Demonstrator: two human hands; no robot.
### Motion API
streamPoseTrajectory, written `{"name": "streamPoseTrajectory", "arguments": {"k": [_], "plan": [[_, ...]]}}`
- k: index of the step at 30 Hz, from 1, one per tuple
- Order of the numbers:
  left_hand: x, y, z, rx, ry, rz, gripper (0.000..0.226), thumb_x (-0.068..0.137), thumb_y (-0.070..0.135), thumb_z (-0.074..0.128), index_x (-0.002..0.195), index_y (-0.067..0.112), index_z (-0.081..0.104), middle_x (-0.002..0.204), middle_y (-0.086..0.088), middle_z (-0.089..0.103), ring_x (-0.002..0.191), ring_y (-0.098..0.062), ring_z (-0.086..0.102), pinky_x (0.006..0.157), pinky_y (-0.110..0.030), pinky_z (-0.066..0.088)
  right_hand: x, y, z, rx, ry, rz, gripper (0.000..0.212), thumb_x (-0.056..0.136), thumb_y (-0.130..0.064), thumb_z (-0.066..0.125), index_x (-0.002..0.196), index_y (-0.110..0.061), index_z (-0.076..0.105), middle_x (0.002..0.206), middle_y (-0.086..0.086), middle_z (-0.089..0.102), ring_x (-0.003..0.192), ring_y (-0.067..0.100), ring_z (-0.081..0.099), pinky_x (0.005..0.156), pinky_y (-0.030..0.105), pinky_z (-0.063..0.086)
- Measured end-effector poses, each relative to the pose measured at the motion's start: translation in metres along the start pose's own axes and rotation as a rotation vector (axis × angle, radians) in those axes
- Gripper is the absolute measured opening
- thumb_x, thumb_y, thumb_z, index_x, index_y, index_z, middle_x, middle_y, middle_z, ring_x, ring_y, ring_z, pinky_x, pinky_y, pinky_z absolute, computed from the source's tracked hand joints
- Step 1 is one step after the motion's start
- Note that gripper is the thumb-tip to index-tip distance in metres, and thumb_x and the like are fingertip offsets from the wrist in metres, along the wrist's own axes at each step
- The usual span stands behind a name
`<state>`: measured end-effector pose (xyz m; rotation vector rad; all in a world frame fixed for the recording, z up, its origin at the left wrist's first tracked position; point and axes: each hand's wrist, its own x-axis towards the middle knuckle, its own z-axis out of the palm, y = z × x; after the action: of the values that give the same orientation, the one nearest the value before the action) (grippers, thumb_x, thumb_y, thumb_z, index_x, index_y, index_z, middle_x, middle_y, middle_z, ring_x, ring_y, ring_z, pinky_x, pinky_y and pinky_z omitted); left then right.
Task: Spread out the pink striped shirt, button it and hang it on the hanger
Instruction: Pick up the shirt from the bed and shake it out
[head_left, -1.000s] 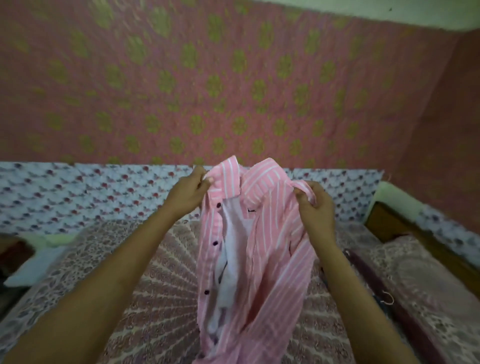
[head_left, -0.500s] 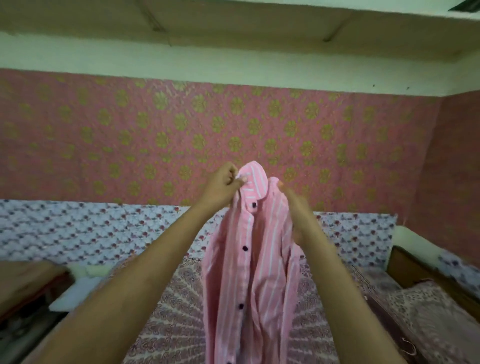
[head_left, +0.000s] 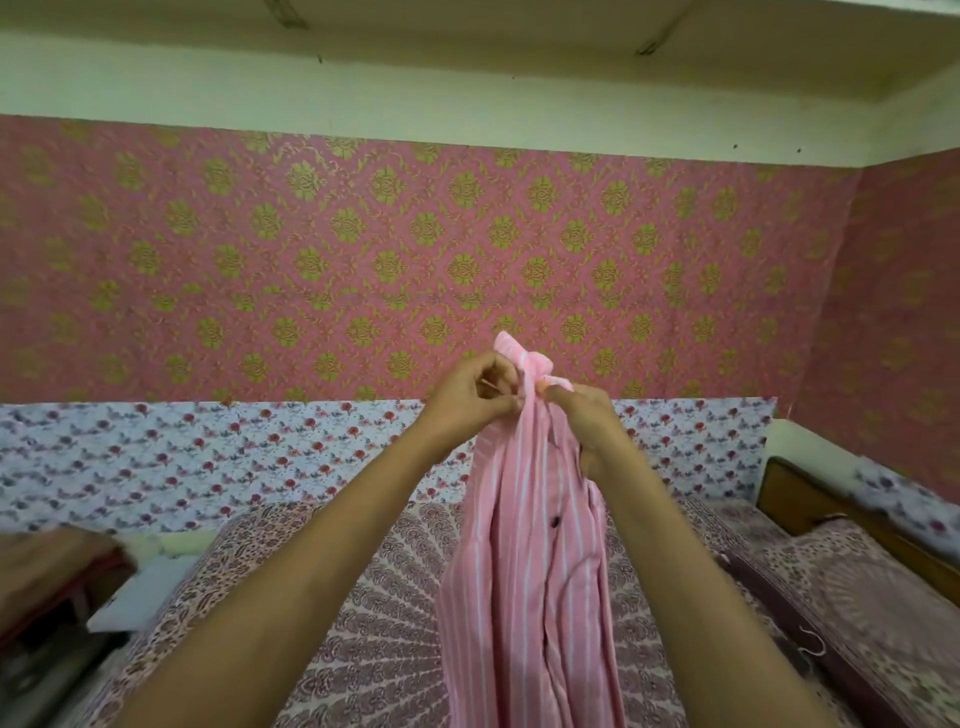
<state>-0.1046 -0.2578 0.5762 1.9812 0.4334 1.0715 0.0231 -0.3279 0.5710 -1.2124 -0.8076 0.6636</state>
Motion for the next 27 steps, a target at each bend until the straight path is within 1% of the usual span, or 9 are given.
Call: {"name": "streamPoseTrajectory", "arguments": {"k": [3,6,9,12,16,18,20,25,27], "plan": [[0.004,-0.016,-0.005,0.017,0.032,-0.048,0.029,0.067,0.017,0.080,0.072,0.020,0.051,0.070,0.003,0.052,0.069,-0.014,0.048,0.068,-0.031,0.042,0.006,-0.003,-0.003,0.170,0.058,-0.007,0.018,0.089,-0.011,0.057,0.101,0.000,0.063,0.076,0.010,0.066,0.071,0.023,0.062,0.075,0.036,0.051],[0.002,-0.026,-0.005,-0.017,-0.179,-0.161,0.041,0.061,0.034,0.083,0.092,0.021,0.060,0.089,-0.003,0.059,0.081,-0.017,0.056,0.073,-0.029,0.046,0.015,-0.008,-0.010,0.230,0.046,-0.048,0.012,0.090,-0.013,0.055,0.095,-0.006,0.063,0.093,0.017,0.065,0.089,0.031,0.062,0.087,0.047,0.050],[0.006,-0.031,0.006,0.017,-0.111,-0.156,0.060,0.055,0.042,0.081,0.108,0.024,0.058,0.108,-0.010,0.062,0.096,-0.024,0.062,0.084,-0.039,0.052,0.017,-0.010,-0.011,0.216,-0.002,-0.110,0.013,0.091,-0.014,0.052,0.091,-0.008,0.064,0.084,0.011,0.069,0.080,0.027,0.065,0.081,0.043,0.053],[0.013,-0.026,0.008,-0.079,-0.119,-0.206,0.042,0.069,0.024,0.080,0.105,0.013,0.062,0.104,-0.013,0.065,0.090,-0.022,0.063,0.084,-0.037,0.052,0.015,-0.010,-0.016,0.186,-0.039,-0.134,0.016,0.093,-0.014,0.050,0.093,-0.009,0.064,0.079,0.007,0.072,0.076,0.024,0.068,0.072,0.038,0.057],[0.016,-0.025,0.003,-0.323,-0.247,-0.305,0.006,0.082,0.013,0.065,0.087,0.013,0.065,0.077,0.001,0.070,0.068,-0.013,0.064,0.067,-0.024,0.054,0.013,-0.012,-0.034,0.123,-0.003,-0.156,0.013,0.091,-0.015,0.054,0.094,-0.011,0.065,0.081,0.006,0.072,0.078,0.021,0.069,0.071,0.035,0.057],[0.019,-0.025,-0.003,-0.407,-0.206,-0.338,0.004,0.084,0.016,0.062,0.080,0.016,0.064,0.068,0.006,0.068,0.065,-0.010,0.059,0.065,-0.024,0.049,0.011,-0.016,-0.040,0.074,0.028,-0.178,0.011,0.091,-0.015,0.054,0.089,-0.012,0.065,0.072,0.000,0.072,0.068,0.014,0.068,0.064,0.028,0.057],[0.023,-0.023,-0.007,-0.376,-0.161,-0.327,0.014,0.087,0.017,0.059,0.073,0.018,0.059,0.066,0.007,0.062,0.064,-0.009,0.054,0.061,-0.022,0.045,0.009,-0.016,-0.042,0.032,0.052,-0.183,0.012,0.092,-0.014,0.054,0.091,-0.010,0.065,0.074,0.001,0.070,0.069,0.014,0.066,0.069,0.030,0.055],[0.033,-0.015,-0.009,-0.037,0.116,-0.208,0.022,0.096,0.023,0.045,0.075,0.020,0.046,0.076,0.005,0.051,0.070,-0.010,0.046,0.058,-0.023,0.035,0.007,-0.019,-0.048,-0.096,0.120,-0.195,0.011,0.090,-0.019,0.057,0.094,-0.015,0.066,0.103,0.011,0.065,0.099,0.023,0.059,0.094,0.042,0.045],[0.036,-0.012,-0.013,0.060,0.270,-0.100,0.022,0.097,0.020,0.041,0.076,0.023,0.046,0.074,0.007,0.049,0.066,-0.007,0.042,0.056,-0.023,0.032,0.007,-0.029,-0.058,-0.124,0.159,-0.161,0.021,0.088,-0.027,0.057,0.098,-0.010,0.066,0.104,0.011,0.065,0.098,0.024,0.061,0.092,0.041,0.047]]}}
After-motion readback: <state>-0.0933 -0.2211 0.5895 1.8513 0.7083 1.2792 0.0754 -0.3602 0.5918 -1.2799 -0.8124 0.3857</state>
